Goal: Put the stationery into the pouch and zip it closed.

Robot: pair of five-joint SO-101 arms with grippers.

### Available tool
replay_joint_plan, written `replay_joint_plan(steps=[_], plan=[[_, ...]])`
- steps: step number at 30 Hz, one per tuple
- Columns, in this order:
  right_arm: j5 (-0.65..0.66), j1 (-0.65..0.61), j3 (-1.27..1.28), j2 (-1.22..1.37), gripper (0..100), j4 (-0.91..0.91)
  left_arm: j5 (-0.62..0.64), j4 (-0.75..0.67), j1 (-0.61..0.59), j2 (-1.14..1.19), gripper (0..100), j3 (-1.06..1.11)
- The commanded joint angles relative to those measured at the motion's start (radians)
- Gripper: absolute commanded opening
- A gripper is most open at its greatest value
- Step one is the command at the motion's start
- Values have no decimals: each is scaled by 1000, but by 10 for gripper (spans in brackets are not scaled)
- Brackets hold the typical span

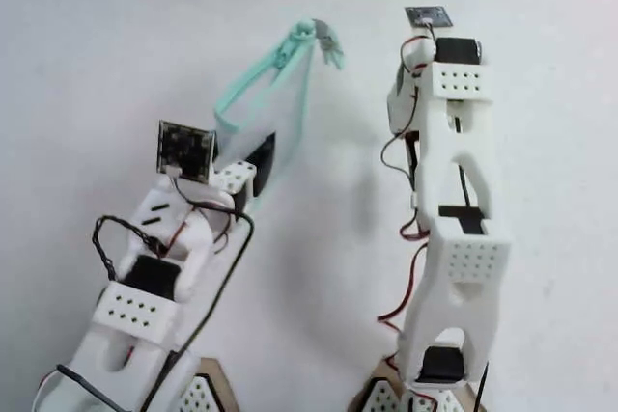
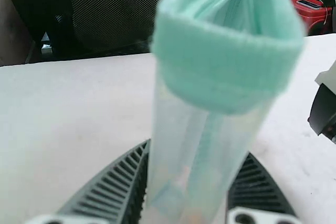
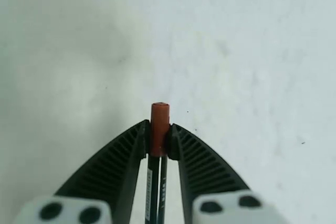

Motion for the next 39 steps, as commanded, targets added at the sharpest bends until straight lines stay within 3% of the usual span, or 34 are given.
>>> replay_joint_plan(steps=[1,6,10,21,31,39], plan=[[-11,-4,38,-93,18,-33,-8,-20,15,-13,210,-2],[-8,-10,210,-232,18,-102,-8,-21,15,-13,210,-2],[-6,-7,463,-432,18,-257,-11,-23,15,-13,210,-2],[-5,-81,1275,-1029,18,-911,-9,-21,12,-13,210,-2],[-9,-90,1781,-1280,18,-1636,-9,-18,12,-13,210,-2],[-3,-200,2050,-1449,18,-1933,-9,-18,15,-13,210,-2]])
